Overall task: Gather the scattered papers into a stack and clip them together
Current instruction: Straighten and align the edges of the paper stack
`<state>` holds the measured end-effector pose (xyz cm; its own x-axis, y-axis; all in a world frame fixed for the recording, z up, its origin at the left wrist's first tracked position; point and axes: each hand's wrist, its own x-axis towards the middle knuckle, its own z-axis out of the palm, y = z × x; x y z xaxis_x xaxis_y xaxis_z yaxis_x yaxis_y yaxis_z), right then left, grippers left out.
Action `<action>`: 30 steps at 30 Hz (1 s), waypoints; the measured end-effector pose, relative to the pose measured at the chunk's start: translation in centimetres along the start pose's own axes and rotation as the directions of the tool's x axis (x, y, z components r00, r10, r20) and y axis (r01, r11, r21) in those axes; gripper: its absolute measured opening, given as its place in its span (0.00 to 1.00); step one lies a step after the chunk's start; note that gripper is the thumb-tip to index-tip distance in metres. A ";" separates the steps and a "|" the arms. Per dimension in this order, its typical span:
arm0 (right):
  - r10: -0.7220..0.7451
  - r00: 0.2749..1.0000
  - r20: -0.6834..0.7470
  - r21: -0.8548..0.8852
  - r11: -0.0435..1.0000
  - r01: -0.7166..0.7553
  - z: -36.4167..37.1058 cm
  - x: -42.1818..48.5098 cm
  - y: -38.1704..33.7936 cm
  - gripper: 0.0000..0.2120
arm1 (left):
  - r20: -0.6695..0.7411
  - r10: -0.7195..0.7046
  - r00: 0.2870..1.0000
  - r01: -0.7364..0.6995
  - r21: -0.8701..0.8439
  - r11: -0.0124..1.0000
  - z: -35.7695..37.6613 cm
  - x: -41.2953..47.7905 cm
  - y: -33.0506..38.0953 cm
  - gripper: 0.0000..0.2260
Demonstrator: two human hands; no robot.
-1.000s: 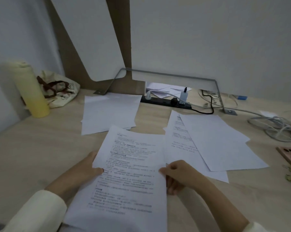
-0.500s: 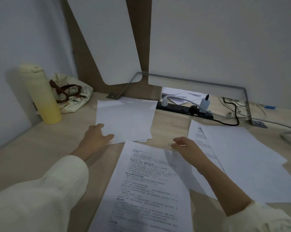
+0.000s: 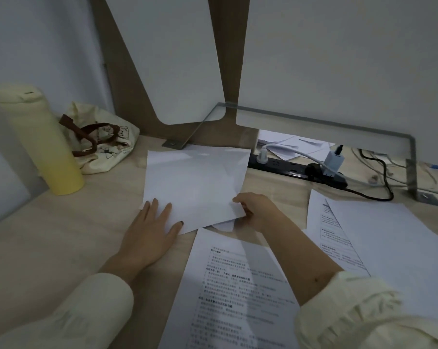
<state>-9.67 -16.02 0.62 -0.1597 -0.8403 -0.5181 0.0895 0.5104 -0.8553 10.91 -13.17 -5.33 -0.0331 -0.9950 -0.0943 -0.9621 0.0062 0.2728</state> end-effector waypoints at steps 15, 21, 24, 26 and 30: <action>-0.677 0.728 0.106 -0.391 0.645 0.657 2.1 -7.6 -4.3 0.15 | -0.034 -0.004 0.999 -0.029 -0.909 0.416 -8.9 -2.7 3.5 0.26; -0.748 0.391 0.537 -0.680 -0.109 0.725 2.5 -16.5 -5.0 0.21 | -0.055 0.185 0.981 -0.045 -0.997 -0.057 -14.1 -7.0 5.5 0.33; -0.673 0.310 0.671 -0.620 -0.282 0.732 2.9 -18.2 -3.7 0.20 | -0.149 0.198 0.969 -0.122 -0.982 -0.141 -15.2 -9.0 6.0 0.23; -0.622 0.340 0.706 -0.592 -0.254 0.765 2.6 -19.1 -2.4 0.20 | -0.130 0.139 0.982 -0.111 -0.984 -0.137 -15.0 -10.1 6.2 0.13; -0.416 0.526 0.742 -0.455 0.264 0.851 0.3 -21.3 -1.1 0.20 | 0.004 0.010 1.000 0.004 -0.999 -0.044 -13.4 -11.5 5.1 0.10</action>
<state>-6.11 1.26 12.59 0.6084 -0.7898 0.0785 -0.5594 -0.4969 -0.6635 10.06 -3.05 10.01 -0.0438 -0.9945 -0.0951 0.3130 -0.1041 0.9440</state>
